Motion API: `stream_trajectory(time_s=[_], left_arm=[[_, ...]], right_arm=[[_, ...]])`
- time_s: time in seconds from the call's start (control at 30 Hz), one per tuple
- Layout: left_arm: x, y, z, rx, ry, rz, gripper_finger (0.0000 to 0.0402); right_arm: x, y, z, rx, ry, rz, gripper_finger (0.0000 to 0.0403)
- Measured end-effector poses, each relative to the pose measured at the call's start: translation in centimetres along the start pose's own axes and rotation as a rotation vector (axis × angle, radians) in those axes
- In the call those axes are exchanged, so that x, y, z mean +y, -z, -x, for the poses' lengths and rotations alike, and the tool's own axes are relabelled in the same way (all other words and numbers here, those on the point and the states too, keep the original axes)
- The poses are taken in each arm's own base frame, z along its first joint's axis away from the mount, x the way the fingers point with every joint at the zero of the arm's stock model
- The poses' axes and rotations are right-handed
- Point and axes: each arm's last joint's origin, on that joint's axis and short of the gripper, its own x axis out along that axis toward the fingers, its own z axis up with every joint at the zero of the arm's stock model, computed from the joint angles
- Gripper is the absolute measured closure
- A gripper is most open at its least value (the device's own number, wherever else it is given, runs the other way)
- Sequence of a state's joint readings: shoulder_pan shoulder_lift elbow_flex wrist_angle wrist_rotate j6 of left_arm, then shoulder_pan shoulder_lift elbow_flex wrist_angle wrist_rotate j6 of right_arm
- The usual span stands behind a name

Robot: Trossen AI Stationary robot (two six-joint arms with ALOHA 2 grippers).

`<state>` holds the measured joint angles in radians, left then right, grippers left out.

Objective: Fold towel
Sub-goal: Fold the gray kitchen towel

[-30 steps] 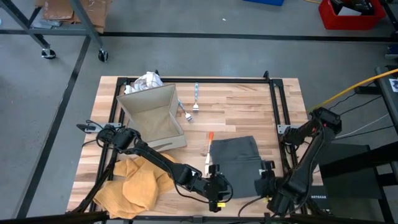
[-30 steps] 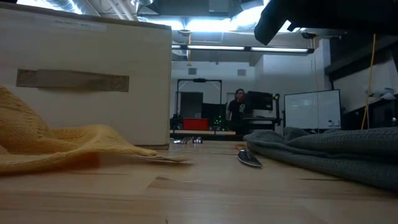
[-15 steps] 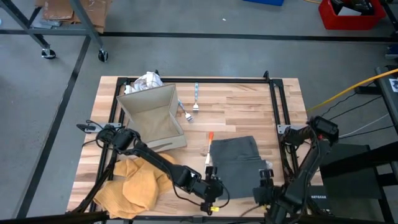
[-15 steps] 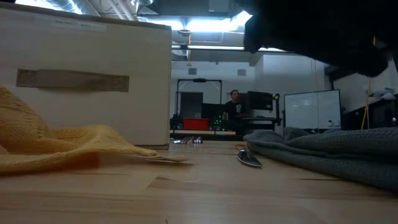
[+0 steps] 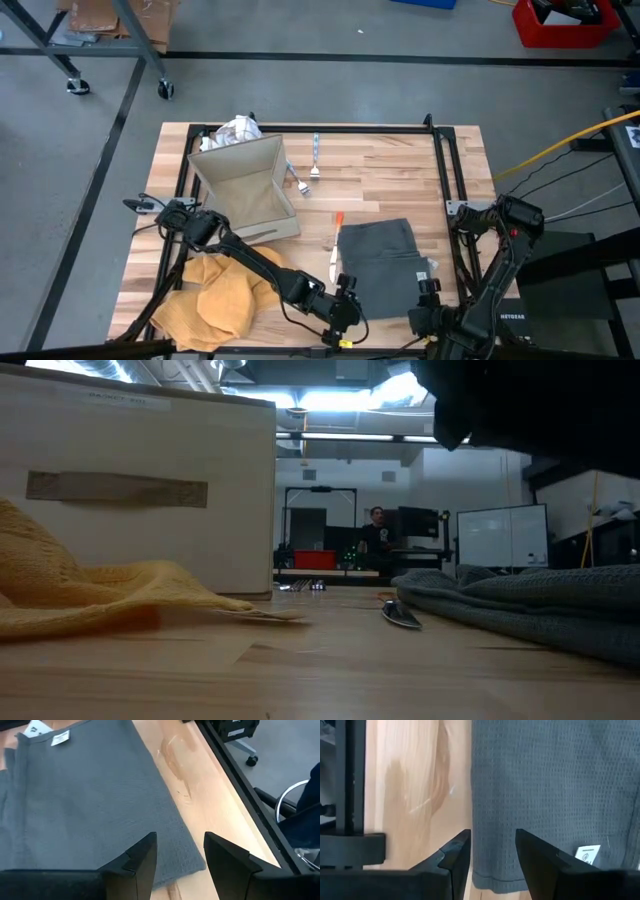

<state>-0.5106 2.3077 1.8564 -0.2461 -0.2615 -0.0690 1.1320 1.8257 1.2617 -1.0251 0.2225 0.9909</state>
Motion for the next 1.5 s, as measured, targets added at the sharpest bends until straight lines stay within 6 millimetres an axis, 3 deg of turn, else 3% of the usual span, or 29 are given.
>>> stream_trajectory(time_s=[0.53, 0.9, 1.5], left_arm=[[0.0, 0.7, -0.8, 0.029, 0.011, 0.026, 0.0247], [-0.7, 0.5, -1.4, -0.049, 0.023, 0.035, 0.0247], [-0.6, 2.2, -3.3, -0.011, -0.014, 0.017, 0.0247]], right_arm=[[0.0, -0.1, -0.1, -0.022, 0.025, 0.006, 0.0244], [0.3, -0.2, -0.2, -0.039, -0.003, -0.039, 0.0244], [1.3, -0.4, -2.8, -0.020, 0.046, -0.060, 0.0244]])
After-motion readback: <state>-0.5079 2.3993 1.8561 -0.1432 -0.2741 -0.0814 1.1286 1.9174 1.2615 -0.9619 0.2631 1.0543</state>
